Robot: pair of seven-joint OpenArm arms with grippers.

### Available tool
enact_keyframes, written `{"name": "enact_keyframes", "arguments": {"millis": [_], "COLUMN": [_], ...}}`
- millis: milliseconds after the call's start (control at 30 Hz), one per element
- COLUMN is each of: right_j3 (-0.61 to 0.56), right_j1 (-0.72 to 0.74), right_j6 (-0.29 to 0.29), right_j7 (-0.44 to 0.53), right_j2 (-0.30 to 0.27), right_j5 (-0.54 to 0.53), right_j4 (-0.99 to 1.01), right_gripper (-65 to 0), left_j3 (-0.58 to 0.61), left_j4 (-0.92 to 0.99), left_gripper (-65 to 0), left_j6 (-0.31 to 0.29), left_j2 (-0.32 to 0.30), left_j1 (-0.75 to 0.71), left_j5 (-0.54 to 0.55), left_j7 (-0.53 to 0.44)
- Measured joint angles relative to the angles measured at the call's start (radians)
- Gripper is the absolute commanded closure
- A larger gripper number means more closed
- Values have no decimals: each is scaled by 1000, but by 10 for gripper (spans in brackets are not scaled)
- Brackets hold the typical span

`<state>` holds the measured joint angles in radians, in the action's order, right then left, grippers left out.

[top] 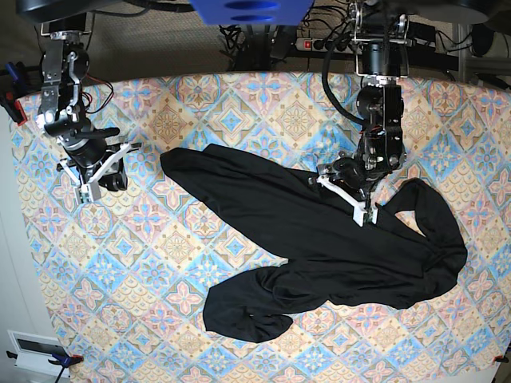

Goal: Layout the t-shirt on the table in an organized manner, then fold the t-shirt properly
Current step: 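Stretch the shirt between both grippers, then release it, then pull the shirt body toward the table edge with the left gripper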

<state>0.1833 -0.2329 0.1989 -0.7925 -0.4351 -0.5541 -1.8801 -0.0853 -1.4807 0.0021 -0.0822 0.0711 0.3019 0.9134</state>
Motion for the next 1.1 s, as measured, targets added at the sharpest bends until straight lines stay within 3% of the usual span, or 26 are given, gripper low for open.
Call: {"name": "enact_keyframes", "arguments": {"millis": [100, 200, 333, 433, 533, 667, 800, 900, 1100], "right_j3": [0, 1, 0, 0, -4, -75, -155, -208, -292], "right_j1": [-2, -2, -2, -2, -2, 17, 118, 163, 222], "right_j6": [0, 0, 0, 0, 0, 1, 0, 0, 3], "right_j7": [-6, -4, -1, -3, -3, -15, -3, 5, 11], "right_j2": [-1, -2, 0, -1, 0, -1, -1, -3, 0], "right_j5": [2, 1, 1, 4, 2, 5, 2, 0, -3], "right_j4": [0, 0, 0, 0, 0, 1, 2, -3, 37], "right_gripper": [-92, -92, -92, -92, -92, -92, -92, -92, -92], "left_j3": [-23, -23, -21, -13, -12, -30, -179, -315, -409], "left_j4": [95, 143, 104, -43, -179, -261, -256, -179, 41], "left_gripper": [-222, 0, -2, 0, 0, 0, 0, 0, 0], "left_j6": [-1, 0, 6, -2, -2, -10, -3, -2, -5], "left_j2": [16, 16, 2, -64, -162, -366, -505, -566, -698], "left_j1": [55, 117, 154, 168, 172, 133, 70, 44, 30], "left_j5": [7, 11, 7, 18, 37, 177, 226, 232, 229], "left_j7": [-47, -18, 60, 97, 172, 195, 193, 187, 4]}}
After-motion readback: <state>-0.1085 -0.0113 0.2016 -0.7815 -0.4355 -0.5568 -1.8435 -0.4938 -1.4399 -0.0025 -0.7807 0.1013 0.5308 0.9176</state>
